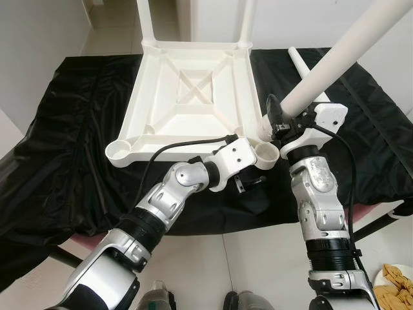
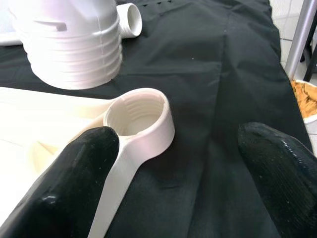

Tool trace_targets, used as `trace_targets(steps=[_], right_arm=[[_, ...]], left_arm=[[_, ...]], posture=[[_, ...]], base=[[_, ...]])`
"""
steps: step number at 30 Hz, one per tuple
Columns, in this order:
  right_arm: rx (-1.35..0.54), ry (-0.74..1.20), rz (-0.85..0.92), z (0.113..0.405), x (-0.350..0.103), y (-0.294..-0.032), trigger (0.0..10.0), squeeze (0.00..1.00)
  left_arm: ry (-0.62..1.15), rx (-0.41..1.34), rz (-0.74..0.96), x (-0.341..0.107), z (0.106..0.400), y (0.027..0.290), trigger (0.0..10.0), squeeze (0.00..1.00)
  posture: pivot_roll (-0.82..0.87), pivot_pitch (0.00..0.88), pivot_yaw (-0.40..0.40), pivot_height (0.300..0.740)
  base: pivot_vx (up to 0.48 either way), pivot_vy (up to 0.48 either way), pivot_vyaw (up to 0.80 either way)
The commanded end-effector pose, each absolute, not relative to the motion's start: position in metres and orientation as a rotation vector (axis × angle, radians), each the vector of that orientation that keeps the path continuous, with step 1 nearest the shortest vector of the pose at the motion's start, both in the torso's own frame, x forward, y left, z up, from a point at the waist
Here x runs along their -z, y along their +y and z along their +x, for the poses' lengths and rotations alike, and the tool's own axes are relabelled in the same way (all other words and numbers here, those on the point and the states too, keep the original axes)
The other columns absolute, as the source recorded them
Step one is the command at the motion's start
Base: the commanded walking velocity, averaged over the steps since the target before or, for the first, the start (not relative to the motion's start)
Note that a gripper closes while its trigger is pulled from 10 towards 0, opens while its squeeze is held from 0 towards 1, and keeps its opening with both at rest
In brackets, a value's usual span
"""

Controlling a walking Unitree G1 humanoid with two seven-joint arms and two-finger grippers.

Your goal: Building children table

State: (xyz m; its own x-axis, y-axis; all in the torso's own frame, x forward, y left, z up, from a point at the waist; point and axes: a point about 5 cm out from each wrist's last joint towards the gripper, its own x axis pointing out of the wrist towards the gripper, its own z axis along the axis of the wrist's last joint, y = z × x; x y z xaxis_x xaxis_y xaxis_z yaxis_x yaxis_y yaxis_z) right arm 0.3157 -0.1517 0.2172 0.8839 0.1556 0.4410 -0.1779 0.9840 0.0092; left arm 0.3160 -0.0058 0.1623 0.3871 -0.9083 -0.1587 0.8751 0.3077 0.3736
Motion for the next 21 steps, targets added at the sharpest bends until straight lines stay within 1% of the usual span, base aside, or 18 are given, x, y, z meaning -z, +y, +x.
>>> trace_targets(steps=[1, 10, 21], right_arm=[[-0.189, -0.460, 0.043, 0.3131, -0.2187, -0.1503, 10.0, 0.00], [-0.189, -0.450, 0.041, 0.3122, -0.2166, -0.1514, 10.0, 0.00], [-0.176, -0.445, 0.043, 0.3097, -0.2152, -0.1528, 10.0, 0.00]], left_arm=[[-0.098, 1.178, 0.464, -0.1638, 0.3194, -0.0059, 10.0, 0.00], [-0.103, 1.201, 0.488, -0.1651, 0.3242, -0.0123, 10.0, 0.00], [-0.081, 1.238, 0.518, -0.1609, 0.3262, -0.0141, 10.0, 0.00]], posture=[[0.01, 0.060, -0.001, 0.740], [0.00, 0.068, -0.012, 0.740], [0.01, 0.076, 0.006, 0.740]], base=[[0.000, 0.000, 0.00], [0.000, 0.000, 0.00], [0.000, 0.000, 0.00]])
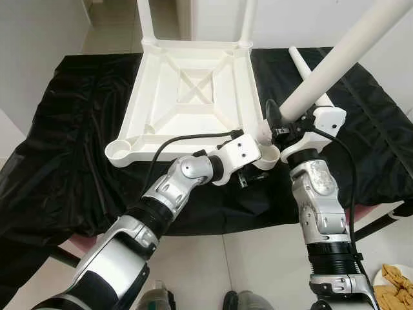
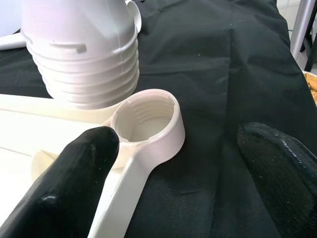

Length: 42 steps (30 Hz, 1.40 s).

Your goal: Building children table

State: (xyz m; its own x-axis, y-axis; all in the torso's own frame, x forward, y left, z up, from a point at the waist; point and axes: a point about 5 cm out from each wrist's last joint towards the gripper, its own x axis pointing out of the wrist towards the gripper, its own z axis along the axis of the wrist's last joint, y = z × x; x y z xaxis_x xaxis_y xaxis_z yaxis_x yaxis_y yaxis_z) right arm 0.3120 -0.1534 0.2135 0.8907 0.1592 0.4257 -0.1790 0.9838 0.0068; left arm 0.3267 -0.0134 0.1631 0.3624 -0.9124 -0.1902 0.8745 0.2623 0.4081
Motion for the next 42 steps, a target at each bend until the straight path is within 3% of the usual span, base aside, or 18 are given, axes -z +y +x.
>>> trace_targets(steps=[1, 16, 31, 42], right_arm=[[-0.175, -0.443, 0.044, 0.310, -0.215, -0.153, 10.0, 0.00], [-0.167, -0.449, 0.046, 0.309, -0.216, -0.153, 10.0, 0.00], [-0.154, -0.451, 0.041, 0.308, -0.217, -0.155, 10.0, 0.00], [-0.177, -0.437, 0.047, 0.308, -0.215, -0.150, 10.0, 0.00]], left_arm=[[-0.072, 1.242, 0.522, -0.160, 0.327, -0.015, 10.0, 0.00], [0.091, 1.180, 0.496, -0.148, 0.339, -0.016, 10.0, 0.00], [0.116, 1.064, 0.421, -0.154, 0.356, -0.006, 10.0, 0.00], [0.262, 1.055, 0.521, -0.122, 0.348, -0.004, 10.0, 0.00]], posture=[[0.02, 0.076, 0.007, 0.740], [0.01, 0.077, 0.018, 0.740], [0.00, 0.075, 0.023, 0.740], [0.00, 0.068, 0.019, 0.740]], base=[[0.000, 0.000, 0.00], [0.000, 0.000, 0.00], [0.000, 0.000, 0.00], [0.000, 0.000, 0.00]])
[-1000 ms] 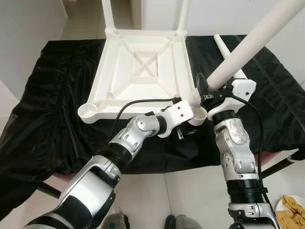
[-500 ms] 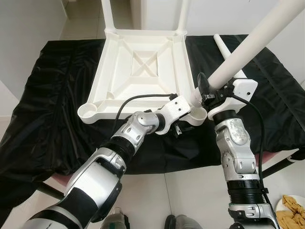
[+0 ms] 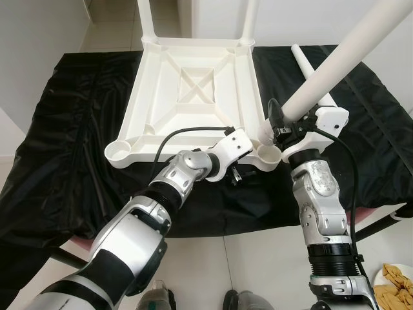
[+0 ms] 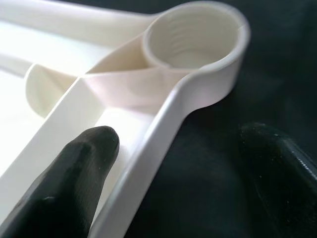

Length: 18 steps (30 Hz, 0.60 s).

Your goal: Building children table

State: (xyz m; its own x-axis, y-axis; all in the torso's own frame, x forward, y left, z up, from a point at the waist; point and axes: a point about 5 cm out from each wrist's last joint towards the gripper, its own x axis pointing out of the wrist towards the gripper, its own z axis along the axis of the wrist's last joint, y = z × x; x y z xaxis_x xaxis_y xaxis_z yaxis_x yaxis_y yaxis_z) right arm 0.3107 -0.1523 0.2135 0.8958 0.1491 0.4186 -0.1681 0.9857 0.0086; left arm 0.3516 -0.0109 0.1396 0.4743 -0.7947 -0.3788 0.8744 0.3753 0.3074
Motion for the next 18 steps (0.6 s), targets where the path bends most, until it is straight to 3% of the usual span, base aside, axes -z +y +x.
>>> trace_targets(steps=[1, 18], right_arm=[[-0.180, -0.433, 0.050, 0.308, -0.214, -0.150, 10.0, 0.00], [-0.129, -0.246, -0.005, 0.315, -0.188, -0.158, 10.0, 0.00]], left_arm=[[0.274, 1.064, 0.527, -0.119, 0.347, -0.004, 10.0, 0.00], [0.295, 1.089, 0.595, -0.116, 0.349, 0.003, 10.0, 0.00]], posture=[[0.00, 0.067, 0.019, 0.740], [0.00, 0.047, 0.012, 0.740]], base=[[0.000, 0.000, 0.00], [0.000, 0.000, 0.00]])
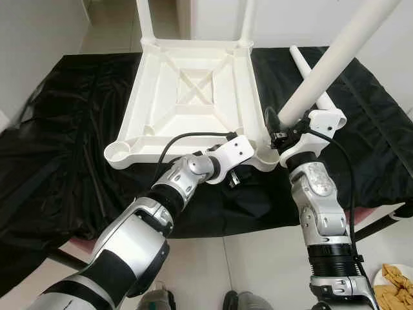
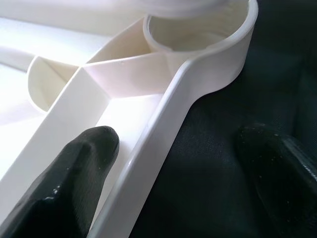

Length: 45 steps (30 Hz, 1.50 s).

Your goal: Building children table

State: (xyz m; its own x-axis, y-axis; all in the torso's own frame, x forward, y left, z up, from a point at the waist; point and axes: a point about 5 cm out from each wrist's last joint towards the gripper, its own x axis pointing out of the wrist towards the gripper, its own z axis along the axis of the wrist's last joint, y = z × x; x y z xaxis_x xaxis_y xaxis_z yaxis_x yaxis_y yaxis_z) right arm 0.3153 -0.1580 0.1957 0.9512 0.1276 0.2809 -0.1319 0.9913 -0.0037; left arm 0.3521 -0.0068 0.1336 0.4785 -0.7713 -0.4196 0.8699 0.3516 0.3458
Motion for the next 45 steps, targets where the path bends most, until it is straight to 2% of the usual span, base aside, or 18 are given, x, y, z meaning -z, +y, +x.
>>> trace_targets(steps=[1, 17, 28, 45], right_arm=[[-0.127, -0.229, -0.009, 0.315, -0.186, -0.159, 10.0, 0.00], [-0.119, -0.124, -0.026, 0.324, -0.181, -0.163, 10.0, 0.00], [-0.197, -0.046, -0.082, 0.344, -0.183, -0.157, 10.0, 0.00], [-0.233, -0.022, -0.127, 0.339, -0.175, -0.155, 10.0, 0.00]], left_arm=[[0.293, 1.089, 0.596, -0.116, 0.349, 0.003, 10.0, 0.00], [0.280, 1.066, 0.594, -0.121, 0.353, 0.006, 10.0, 0.00], [0.269, 1.054, 0.589, -0.126, 0.356, 0.008, 10.0, 0.00], [0.288, 1.071, 0.593, -0.125, 0.356, 0.009, 10.0, 0.00]], posture=[[0.00, 0.047, 0.012, 0.740], [0.00, 0.046, 0.010, 0.740], [0.02, 0.058, 0.003, 0.740], [0.02, 0.080, 0.016, 0.740]], base=[[0.000, 0.000, 0.00], [0.000, 0.000, 0.00], [0.000, 0.000, 0.00], [0.000, 0.000, 0.00]])
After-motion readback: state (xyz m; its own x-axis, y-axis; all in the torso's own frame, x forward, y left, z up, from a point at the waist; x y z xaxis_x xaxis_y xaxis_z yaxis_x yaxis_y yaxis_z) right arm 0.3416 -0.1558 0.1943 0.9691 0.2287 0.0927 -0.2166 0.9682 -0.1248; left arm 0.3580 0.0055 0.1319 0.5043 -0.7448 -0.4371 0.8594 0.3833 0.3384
